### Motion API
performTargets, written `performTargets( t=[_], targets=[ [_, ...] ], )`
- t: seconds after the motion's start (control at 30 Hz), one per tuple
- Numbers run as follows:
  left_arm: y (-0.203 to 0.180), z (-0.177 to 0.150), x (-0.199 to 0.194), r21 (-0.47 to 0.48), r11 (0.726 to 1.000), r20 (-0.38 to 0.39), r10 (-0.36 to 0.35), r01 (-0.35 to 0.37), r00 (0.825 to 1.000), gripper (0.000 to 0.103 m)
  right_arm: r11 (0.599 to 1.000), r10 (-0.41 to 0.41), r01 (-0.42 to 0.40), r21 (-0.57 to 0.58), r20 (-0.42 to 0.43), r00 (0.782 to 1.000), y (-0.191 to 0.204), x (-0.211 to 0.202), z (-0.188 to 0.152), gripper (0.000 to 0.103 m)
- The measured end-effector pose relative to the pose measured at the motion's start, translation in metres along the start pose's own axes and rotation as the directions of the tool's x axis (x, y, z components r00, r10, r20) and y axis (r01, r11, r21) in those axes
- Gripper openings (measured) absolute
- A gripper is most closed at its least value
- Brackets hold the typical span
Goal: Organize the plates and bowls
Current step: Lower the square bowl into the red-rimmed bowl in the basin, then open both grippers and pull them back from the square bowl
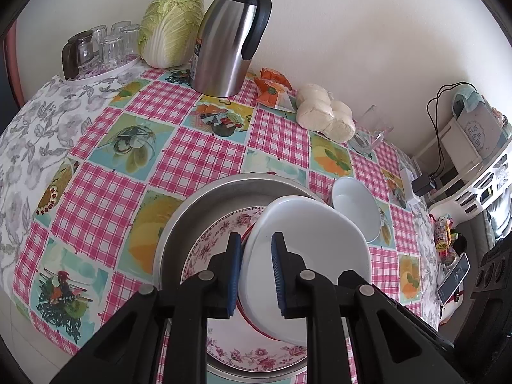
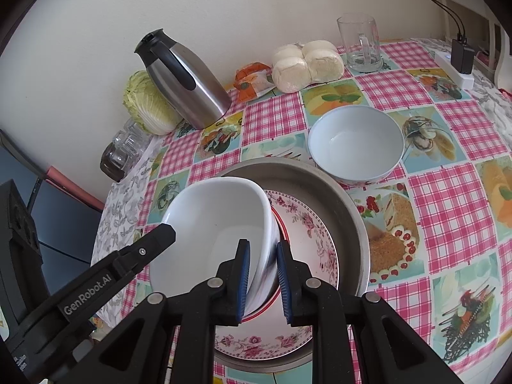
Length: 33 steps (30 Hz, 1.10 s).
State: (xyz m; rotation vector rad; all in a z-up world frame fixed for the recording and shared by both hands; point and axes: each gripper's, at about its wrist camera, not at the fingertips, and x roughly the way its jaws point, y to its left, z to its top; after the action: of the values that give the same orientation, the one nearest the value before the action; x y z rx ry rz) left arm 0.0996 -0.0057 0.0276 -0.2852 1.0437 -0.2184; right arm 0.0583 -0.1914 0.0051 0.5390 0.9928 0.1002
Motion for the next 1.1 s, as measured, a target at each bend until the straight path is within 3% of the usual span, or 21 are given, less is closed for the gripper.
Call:
performTargets(
  t=[0.33, 0.67, 0.73, 0.87, 0.93, 1.0, 1.07, 1.1],
  targets=[
    [0.000, 0.000, 0.000, -0.005, 1.000, 0.000, -0.003, 0.002, 1.000, 0.018, 1.000, 0.008, -0.008, 0.002, 0.009, 1.000, 0.000, -0.004, 0.000, 0.020],
    [-0.004, 0.003, -0.021, 0.013, 1.000, 0.062, 0.009, -0.010, 0.998, 0.024, 1.000, 0.022, -0.022, -0.003, 0.051, 0.998, 0.003, -0.020, 0.004, 0.020],
    [-0.004, 0.004, -0.026, 0.012, 1.000, 0.080, 0.024, -0.025, 0.997, 0.035, 0.999, 0.032, -0.032, -0.005, 0.063, 0.997, 0.004, -0.024, 0.005, 0.020],
    [-0.001, 0.006, -0.032, 0.004, 0.999, 0.102, 0.041, -0.042, 0.994, 0.042, 0.999, 0.029, -0.028, -0.016, 0.089, 0.996, 0.008, -0.032, 0.007, 0.020],
    [0.001, 0.007, -0.034, -0.002, 0.998, 0.108, 0.056, -0.056, 0.993, 0.057, 1.000, 0.025, -0.023, -0.020, 0.097, 0.995, 0.009, -0.034, 0.007, 0.020],
    [0.003, 0.007, -0.036, -0.011, 0.997, 0.116, 0.072, -0.071, 0.991, 0.065, 1.000, 0.017, -0.015, -0.019, 0.102, 0.995, 0.009, -0.035, 0.007, 0.020],
    [0.004, 0.008, -0.037, -0.014, 0.995, 0.123, 0.096, -0.095, 0.988, 0.067, 1.000, 0.006, -0.004, -0.015, 0.101, 0.995, 0.007, -0.034, 0.008, 0.020],
    [0.005, 0.008, -0.037, -0.017, 0.994, 0.124, 0.107, -0.106, 0.986, 0.070, 1.000, 0.001, 0.000, -0.015, 0.098, 0.995, 0.007, -0.033, 0.008, 0.026]
  ],
)
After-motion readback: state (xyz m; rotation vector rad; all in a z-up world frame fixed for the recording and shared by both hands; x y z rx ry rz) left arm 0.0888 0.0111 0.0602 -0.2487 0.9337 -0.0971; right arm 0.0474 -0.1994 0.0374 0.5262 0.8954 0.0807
